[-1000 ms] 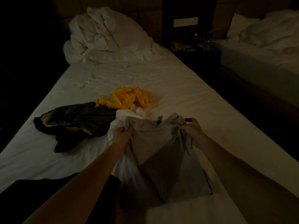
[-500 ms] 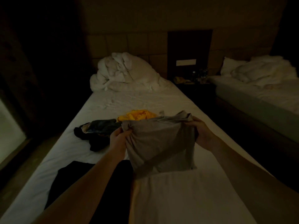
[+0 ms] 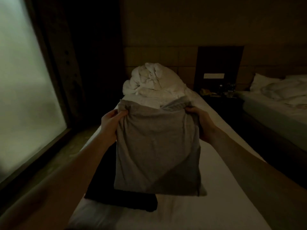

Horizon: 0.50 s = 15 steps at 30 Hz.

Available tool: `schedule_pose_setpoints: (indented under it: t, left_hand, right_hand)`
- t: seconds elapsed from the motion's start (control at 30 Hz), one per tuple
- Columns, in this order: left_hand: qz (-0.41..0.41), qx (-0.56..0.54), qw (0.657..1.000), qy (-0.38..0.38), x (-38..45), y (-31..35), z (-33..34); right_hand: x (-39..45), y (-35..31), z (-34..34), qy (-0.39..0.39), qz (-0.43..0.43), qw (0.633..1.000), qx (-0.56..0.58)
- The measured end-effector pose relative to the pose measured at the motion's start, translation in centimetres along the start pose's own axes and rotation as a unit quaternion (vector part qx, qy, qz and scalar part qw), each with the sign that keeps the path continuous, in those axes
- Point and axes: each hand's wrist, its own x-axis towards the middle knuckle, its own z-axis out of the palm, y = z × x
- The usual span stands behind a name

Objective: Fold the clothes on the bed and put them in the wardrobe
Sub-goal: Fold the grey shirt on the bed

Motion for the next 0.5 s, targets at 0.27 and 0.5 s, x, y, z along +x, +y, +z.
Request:
schedule_pose_setpoints:
  t: [0.27,0.5]
  left_hand:
    - [-0.010,0.053,0.998,0.042,-1.4,-0.6,-10.7]
    - [-0.076,0.138,0.987,0.035,5.6,-6.2,-14.5]
  right_hand:
    - [1.3,9.6,7.3,-0.024,0.098,0.995,0.015]
    - [7.8,15.7,9.7,0.037,0.163,0.985,-0.035]
